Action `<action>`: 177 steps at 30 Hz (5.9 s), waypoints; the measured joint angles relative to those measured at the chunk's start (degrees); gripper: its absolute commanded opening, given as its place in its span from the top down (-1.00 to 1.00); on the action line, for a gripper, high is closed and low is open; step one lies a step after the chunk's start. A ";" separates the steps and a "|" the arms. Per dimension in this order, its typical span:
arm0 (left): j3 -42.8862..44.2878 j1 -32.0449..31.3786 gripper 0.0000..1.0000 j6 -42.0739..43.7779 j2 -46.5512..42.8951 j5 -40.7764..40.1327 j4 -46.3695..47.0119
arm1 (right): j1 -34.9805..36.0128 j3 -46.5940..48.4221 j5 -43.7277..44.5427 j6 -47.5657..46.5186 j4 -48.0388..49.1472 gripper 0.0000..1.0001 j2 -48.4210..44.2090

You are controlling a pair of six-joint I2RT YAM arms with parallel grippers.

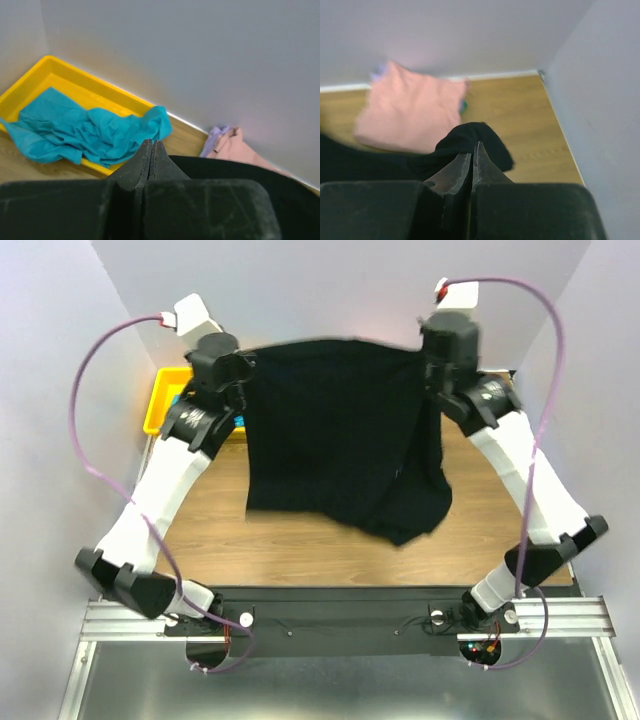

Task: Fold and stack the t-shirts
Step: Flatten the tshirt out

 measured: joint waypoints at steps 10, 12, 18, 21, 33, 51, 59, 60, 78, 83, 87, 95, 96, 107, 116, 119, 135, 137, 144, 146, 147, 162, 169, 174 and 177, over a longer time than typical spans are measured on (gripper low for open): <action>4.94 -0.15 1.00 0.39 -22.45 11.54 2.62 | 0.50 7.69 -25.07 1.40 3.39 0.99 -21.18; 4.31 -0.15 1.00 -0.33 -27.56 15.72 3.41 | 0.50 6.71 -32.57 3.02 3.80 0.99 -29.20; 4.28 -0.17 1.00 -3.10 -40.02 28.57 4.96 | 0.52 8.63 -56.52 6.99 5.99 0.99 -42.29; 6.14 -0.15 1.00 -3.54 -40.57 33.00 4.48 | 0.50 10.45 -61.96 8.07 5.81 0.99 -42.58; -2.49 1.51 1.00 -2.97 -40.06 27.85 5.55 | 0.50 -1.46 -52.96 5.11 6.47 0.97 -39.93; -11.76 13.66 -0.97 -10.91 22.99 5.38 -3.74 | -2.05 -32.89 -16.02 2.89 15.32 -0.96 8.17; -27.15 12.11 -0.97 -11.91 -4.87 9.33 3.69 | -2.91 -42.69 -19.37 11.91 17.55 -1.00 -8.52; -29.75 11.58 -0.97 -12.20 -9.14 9.70 4.98 | -3.37 -46.16 -20.33 14.38 18.10 -1.00 -12.96; -51.23 3.19 -0.97 -16.02 -3.91 19.91 14.23 | -8.20 -81.35 -30.62 53.46 1.88 -0.47 -46.75; -51.23 3.45 -0.97 -16.87 0.66 19.80 16.28 | -8.20 -85.59 -32.72 58.42 -0.85 -0.31 -45.90; -51.23 4.46 -0.97 -17.00 4.55 21.20 18.18 | -8.20 -87.32 -31.98 61.20 -2.25 -0.11 -43.74; -50.66 7.96 -0.96 -17.00 9.86 23.71 22.16 | -8.17 -85.11 -26.99 64.35 -0.79 -0.05 -34.69; -50.53 8.44 -0.96 -17.03 10.14 23.85 22.51 | -8.17 -84.39 -26.45 64.37 -0.33 -0.09 -33.20; -49.51 11.91 -0.82 -17.14 11.15 26.14 22.67 | -9.16 -78.27 -22.58 61.46 6.69 -1.00 -20.87; -49.18 13.07 -0.84 -18.01 11.13 26.38 21.97 | -25.73 -76.22 -29.90 53.86 16.31 -1.00 -15.78; -48.96 13.40 -0.85 -18.32 11.13 26.36 21.29 | -31.39 -76.19 -33.62 51.67 20.50 -1.00 -15.34; -42.12 13.73 -0.85 -19.15 16.13 25.24 17.35 | -48.96 -68.15 -41.09 46.12 25.88 -1.00 -6.12; -41.55 13.73 -0.85 -19.50 16.50 25.09 16.87 | -49.55 -68.78 -41.03 46.31 25.57 -1.00 -7.02; -41.46 13.73 -0.85 -19.87 15.34 25.18 14.69 | -52.94 -75.36 -38.14 43.71 19.08 -1.00 -18.62; -41.51 13.38 -0.86 -19.80 13.99 25.07 13.20 | -53.22 -75.30 -39.60 41.59 17.46 -1.00 -21.64; -41.70 13.18 -0.86 -19.78 12.52 24.85 12.55 | -53.20 -75.30 -41.18 40.24 16.90 -1.00 -24.09; -58.12 -1.70 -0.89 -24.57 -7.52 21.92 9.09 | -29.81 -79.58 -51.12 36.33 11.93 -1.00 -35.17; -55.76 -1.51 -0.89 -24.00 1.31 20.48 11.69 | -28.65 -79.32 -49.77 36.81 17.68 -1.00 -22.73; -46.71 1.27 -0.89 -22.08 11.58 19.61 13.92 | -28.39 -73.59 -48.94 36.98 23.61 -1.00 -13.33; -41.11 3.78 -0.89 -21.66 16.74 19.02 14.36 | -28.35 -70.01 -48.96 37.13 28.35 -1.00 -7.65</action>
